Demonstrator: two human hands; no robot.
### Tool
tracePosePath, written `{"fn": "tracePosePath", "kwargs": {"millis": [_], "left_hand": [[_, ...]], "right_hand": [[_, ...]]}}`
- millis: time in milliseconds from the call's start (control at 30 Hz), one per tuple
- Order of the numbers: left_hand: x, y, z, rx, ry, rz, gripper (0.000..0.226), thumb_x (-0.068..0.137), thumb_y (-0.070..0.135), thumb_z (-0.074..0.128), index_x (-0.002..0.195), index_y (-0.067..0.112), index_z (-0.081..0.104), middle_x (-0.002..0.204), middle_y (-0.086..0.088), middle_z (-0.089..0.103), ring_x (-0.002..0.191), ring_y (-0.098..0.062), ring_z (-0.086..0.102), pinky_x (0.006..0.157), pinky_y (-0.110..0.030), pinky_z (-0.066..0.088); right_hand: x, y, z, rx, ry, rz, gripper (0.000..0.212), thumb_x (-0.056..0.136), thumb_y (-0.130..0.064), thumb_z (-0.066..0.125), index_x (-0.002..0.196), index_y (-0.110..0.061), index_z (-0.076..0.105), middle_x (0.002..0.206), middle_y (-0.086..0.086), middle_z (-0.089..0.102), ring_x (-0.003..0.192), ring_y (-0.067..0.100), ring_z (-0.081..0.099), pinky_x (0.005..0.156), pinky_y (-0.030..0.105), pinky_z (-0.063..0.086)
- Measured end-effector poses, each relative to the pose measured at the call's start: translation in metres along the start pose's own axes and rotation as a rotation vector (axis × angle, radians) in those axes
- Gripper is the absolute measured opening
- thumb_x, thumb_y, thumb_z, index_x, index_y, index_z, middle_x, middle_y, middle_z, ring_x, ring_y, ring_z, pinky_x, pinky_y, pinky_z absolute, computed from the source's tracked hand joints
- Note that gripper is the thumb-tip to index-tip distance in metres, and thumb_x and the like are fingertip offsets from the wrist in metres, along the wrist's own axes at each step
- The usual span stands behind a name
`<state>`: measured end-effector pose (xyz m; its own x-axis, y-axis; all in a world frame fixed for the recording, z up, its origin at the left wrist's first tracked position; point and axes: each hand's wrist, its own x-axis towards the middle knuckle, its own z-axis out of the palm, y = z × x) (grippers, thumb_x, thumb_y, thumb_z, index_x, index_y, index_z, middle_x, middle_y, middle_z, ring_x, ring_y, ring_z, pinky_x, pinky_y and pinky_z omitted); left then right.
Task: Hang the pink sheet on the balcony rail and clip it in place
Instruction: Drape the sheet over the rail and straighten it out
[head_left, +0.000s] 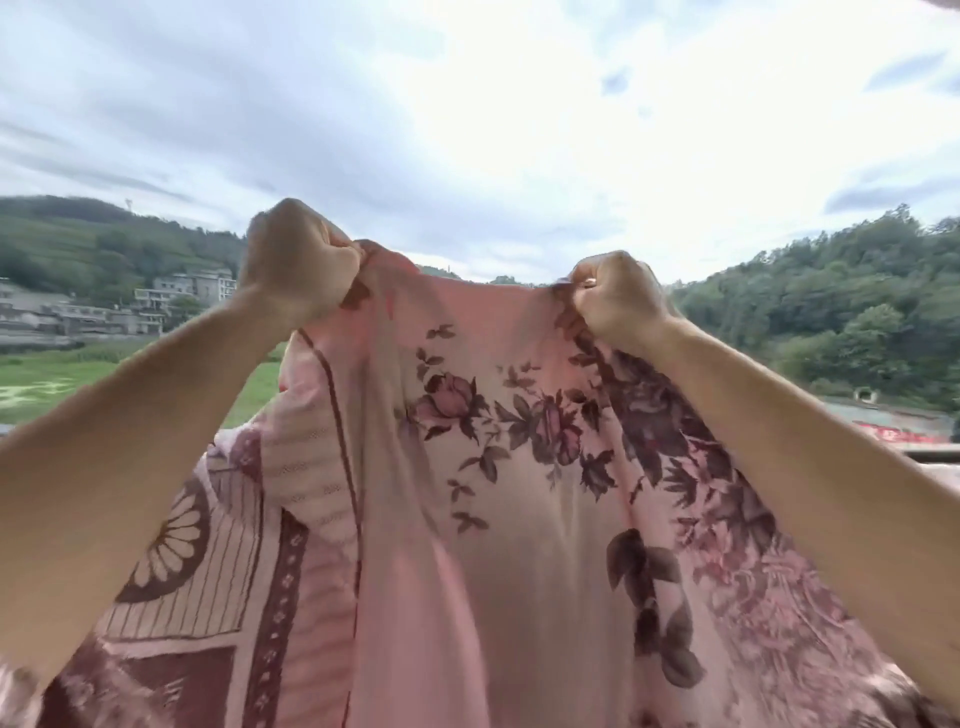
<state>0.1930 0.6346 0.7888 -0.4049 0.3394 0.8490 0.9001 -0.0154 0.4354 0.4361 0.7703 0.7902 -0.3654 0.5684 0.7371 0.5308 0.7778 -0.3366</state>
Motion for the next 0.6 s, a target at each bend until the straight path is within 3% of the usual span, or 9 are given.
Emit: {"fn": "tracePosePath", "kwargs": {"millis": [67, 100, 133, 200, 267, 300, 367, 467, 600], "left_hand": [[0.006, -0.001, 0.015, 0.138, 0.132, 0.043, 0.034, 0.087, 0.015, 0.061, 0.061, -0.006, 0.063, 0.058, -0.018, 0.063, 0.051, -0.020, 0.054, 0.050, -0.027, 0.046], [0.003, -0.003, 0.024, 0.172, 0.069, 0.043, 0.031, 0.090, 0.016, 0.059, 0.066, -0.003, 0.065, 0.068, -0.017, 0.066, 0.060, -0.020, 0.056, 0.056, -0.027, 0.045], [-0.003, -0.006, 0.033, 0.230, -0.103, 0.025, 0.026, 0.093, 0.020, 0.056, 0.084, 0.001, 0.071, 0.089, -0.016, 0.071, 0.076, -0.022, 0.060, 0.069, -0.028, 0.047], [-0.025, -0.018, 0.046, 0.387, -0.791, -0.108, 0.044, 0.096, 0.037, 0.052, 0.134, 0.016, 0.054, 0.138, -0.004, 0.053, 0.121, -0.021, 0.052, 0.100, -0.026, 0.038], [-0.045, -0.031, 0.045, 0.398, -1.341, -0.378, 0.070, 0.089, 0.055, 0.054, 0.148, 0.028, 0.028, 0.152, 0.007, 0.031, 0.136, -0.014, 0.038, 0.113, -0.029, 0.028], [-0.051, -0.036, 0.040, 0.336, -1.439, -0.473, 0.072, 0.087, 0.057, 0.054, 0.148, 0.029, 0.029, 0.152, 0.007, 0.032, 0.135, -0.013, 0.039, 0.114, -0.032, 0.029], [-0.052, -0.044, 0.025, 0.192, -1.363, -0.508, 0.062, 0.091, 0.051, 0.051, 0.146, 0.026, 0.034, 0.145, -0.004, 0.046, 0.130, -0.017, 0.047, 0.111, -0.036, 0.036], [-0.045, -0.047, -0.008, 0.091, -1.000, -0.489, 0.046, 0.096, 0.038, 0.050, 0.139, 0.021, 0.046, 0.128, -0.006, 0.061, 0.110, -0.018, 0.062, 0.096, -0.035, 0.049], [-0.055, -0.066, -0.060, 0.265, -0.535, -0.356, 0.025, 0.093, 0.026, 0.058, 0.115, 0.017, 0.067, 0.117, -0.001, 0.066, 0.098, -0.014, 0.059, 0.092, -0.031, 0.047]], "right_hand": [[0.007, 0.009, 0.026, -0.037, 0.076, -0.064, 0.021, 0.092, -0.002, 0.043, 0.095, -0.001, 0.063, 0.087, 0.014, 0.068, 0.082, 0.030, 0.066, 0.069, 0.034, 0.055], [0.008, 0.015, 0.040, -0.041, 0.032, -0.058, 0.019, 0.095, -0.008, 0.044, 0.103, -0.002, 0.060, 0.095, 0.015, 0.067, 0.087, 0.029, 0.064, 0.072, 0.033, 0.052], [0.007, 0.021, 0.052, -0.040, -0.102, 0.001, 0.024, 0.097, -0.017, 0.048, 0.115, -0.003, 0.056, 0.108, 0.016, 0.065, 0.092, 0.028, 0.062, 0.076, 0.033, 0.049], [-0.003, 0.032, 0.070, 0.022, -0.635, 0.236, 0.055, 0.094, -0.031, 0.058, 0.138, -0.004, 0.039, 0.128, 0.016, 0.057, 0.088, 0.024, 0.060, 0.074, 0.035, 0.048], [-0.014, 0.036, 0.075, -0.064, -1.119, 0.293, 0.060, 0.093, -0.030, 0.060, 0.143, -0.006, 0.035, 0.124, 0.014, 0.056, 0.080, 0.021, 0.059, 0.070, 0.037, 0.052], [-0.017, 0.035, 0.075, -0.123, -1.227, 0.244, 0.052, 0.094, -0.030, 0.058, 0.140, -0.010, 0.042, 0.123, 0.011, 0.058, 0.088, 0.022, 0.060, 0.078, 0.040, 0.055], [-0.014, 0.025, 0.078, -0.108, -1.184, 0.094, 0.041, 0.096, -0.033, 0.055, 0.134, -0.017, 0.050, 0.117, 0.005, 0.064, 0.102, 0.022, 0.064, 0.090, 0.044, 0.054], [-0.007, -0.009, 0.086, 0.103, -0.982, -0.095, 0.034, 0.096, -0.032, 0.055, 0.125, -0.017, 0.059, 0.101, 0.002, 0.072, 0.090, 0.014, 0.071, 0.082, 0.036, 0.058], [-0.013, -0.072, 0.099, 0.225, -0.945, -0.332, 0.025, 0.095, -0.029, 0.056, 0.116, -0.018, 0.064, 0.096, 0.000, 0.073, 0.083, 0.009, 0.071, 0.080, 0.030, 0.059]]}}
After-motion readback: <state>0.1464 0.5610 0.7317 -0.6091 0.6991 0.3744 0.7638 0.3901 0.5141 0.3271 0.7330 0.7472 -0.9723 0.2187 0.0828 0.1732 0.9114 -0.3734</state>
